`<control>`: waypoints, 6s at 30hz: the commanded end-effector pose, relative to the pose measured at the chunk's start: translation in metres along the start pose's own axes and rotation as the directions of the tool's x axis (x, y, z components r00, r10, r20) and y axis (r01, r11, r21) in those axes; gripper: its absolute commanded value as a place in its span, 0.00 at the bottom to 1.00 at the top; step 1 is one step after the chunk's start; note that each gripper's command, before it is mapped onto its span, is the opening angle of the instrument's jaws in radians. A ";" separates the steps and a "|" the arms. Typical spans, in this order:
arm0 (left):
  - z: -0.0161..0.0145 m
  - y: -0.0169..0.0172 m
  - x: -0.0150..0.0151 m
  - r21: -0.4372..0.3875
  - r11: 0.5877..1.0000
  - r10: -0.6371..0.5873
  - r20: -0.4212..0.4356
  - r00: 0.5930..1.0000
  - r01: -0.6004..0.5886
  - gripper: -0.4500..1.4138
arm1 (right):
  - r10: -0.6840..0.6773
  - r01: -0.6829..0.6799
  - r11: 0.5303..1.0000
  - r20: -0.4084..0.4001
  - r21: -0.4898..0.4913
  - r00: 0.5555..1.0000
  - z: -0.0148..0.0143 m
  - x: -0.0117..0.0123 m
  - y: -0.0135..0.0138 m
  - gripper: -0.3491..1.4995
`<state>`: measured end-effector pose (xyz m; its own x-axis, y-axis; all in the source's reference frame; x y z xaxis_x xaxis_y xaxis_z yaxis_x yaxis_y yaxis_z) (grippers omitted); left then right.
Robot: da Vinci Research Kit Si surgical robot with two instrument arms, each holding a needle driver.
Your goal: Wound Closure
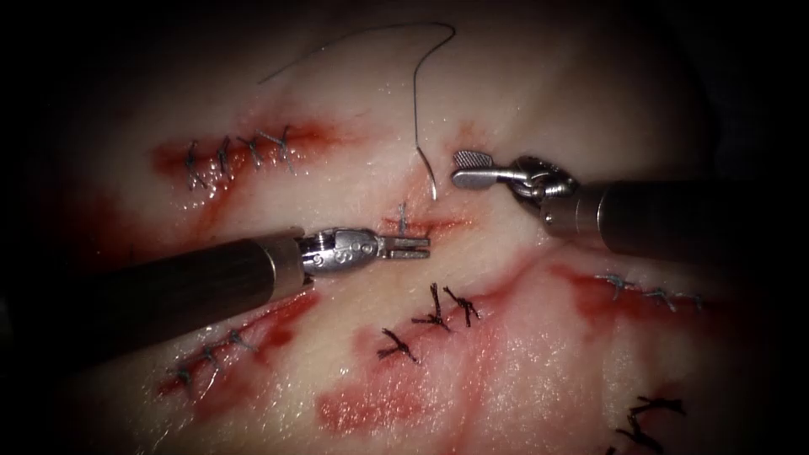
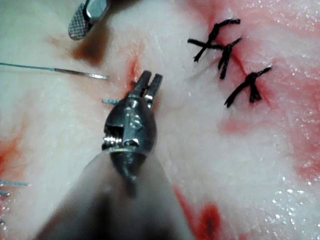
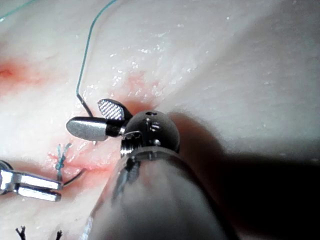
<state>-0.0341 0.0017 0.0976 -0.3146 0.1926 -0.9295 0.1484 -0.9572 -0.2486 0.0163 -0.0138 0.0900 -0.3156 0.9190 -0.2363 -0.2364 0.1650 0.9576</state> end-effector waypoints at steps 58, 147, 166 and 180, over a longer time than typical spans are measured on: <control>-0.0037 -0.0007 0.0187 0.239 0.953 0.178 0.063 0.982 -0.188 0.00 | -0.319 0.321 0.947 0.142 0.006 0.937 -0.0031 0.0045 -0.0059 0.71; -0.0004 -0.0048 0.0000 0.157 0.986 -0.046 0.579 0.814 -0.056 0.00 | -0.551 0.570 0.821 0.209 -0.039 0.808 0.0010 0.0051 -0.0102 0.00; 0.0026 -0.0052 -0.0020 0.110 0.994 -0.055 0.608 0.792 -0.016 0.00 | -0.556 0.573 0.819 0.207 -0.025 0.805 0.0012 0.0049 -0.0105 0.00; 0.0036 -0.0041 -0.0038 0.055 0.997 -0.077 0.645 0.761 0.054 0.00 | -0.562 0.578 0.816 0.205 -0.023 0.802 0.0011 0.0049 -0.0104 0.00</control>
<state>-0.0363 0.0037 0.1028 -0.8559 0.0829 -0.5105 0.0790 -0.9545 -0.2875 0.0174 -0.0109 0.0786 0.0710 0.7182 -0.6922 -0.3973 0.6569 0.6408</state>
